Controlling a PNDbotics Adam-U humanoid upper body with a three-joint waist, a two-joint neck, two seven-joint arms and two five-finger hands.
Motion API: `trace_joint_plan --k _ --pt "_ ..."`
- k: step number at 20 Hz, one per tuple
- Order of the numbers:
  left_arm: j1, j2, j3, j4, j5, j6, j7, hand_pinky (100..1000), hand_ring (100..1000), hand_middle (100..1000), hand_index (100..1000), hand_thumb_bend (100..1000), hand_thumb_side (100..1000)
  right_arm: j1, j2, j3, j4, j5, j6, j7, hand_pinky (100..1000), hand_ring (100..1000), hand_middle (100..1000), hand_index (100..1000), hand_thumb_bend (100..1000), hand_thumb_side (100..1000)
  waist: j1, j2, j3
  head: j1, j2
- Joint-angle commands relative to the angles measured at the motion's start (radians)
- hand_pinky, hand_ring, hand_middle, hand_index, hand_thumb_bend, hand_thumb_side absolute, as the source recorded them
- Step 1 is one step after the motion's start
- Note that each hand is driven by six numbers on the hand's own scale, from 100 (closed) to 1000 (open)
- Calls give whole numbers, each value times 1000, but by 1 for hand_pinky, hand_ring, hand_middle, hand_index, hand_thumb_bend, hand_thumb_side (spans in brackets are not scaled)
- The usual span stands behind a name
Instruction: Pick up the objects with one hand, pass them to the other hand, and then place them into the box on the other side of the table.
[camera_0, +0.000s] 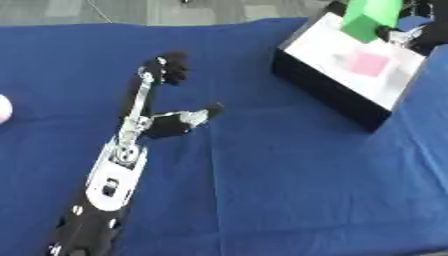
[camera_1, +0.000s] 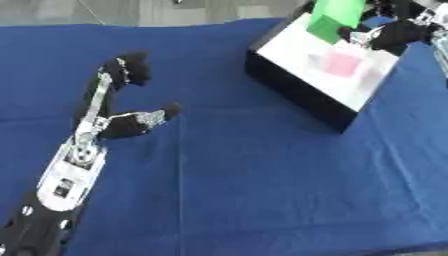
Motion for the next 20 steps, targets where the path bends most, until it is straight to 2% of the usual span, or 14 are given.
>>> trace_joint_plan --k 1,6,12,17,20 --pt "-11 9 6 -13 1 -1 -5 659 637 626 820 782 325 -11 -46 -18 24 27 -14 -6 790 885 424 496 292 100 10 -42 0 -8 -13" --pt "-10 8 4 -14 2 0 -8 659 637 626 820 780 326 -10 -42 -10 57 74 -48 7 791 887 435 515 296 100 11 -40 2 -10 -13" --pt "-10 11 5 -12 9 0 -5 654 632 623 814 762 336 -6 -39 -13 65 109 -71 21 799 912 518 609 362 100 13 -37 5 -16 -16" --pt "-15 19 5 -10 11 2 -4 657 634 630 813 770 335 2 -39 -18 61 136 -70 21 837 1000 734 822 501 140 16 -37 7 -17 -15" --pt "-16 19 5 -12 12 1 -4 657 634 631 813 773 333 3 -38 -20 54 159 -86 34 879 1000 809 875 538 170 17 -36 6 -14 -13"
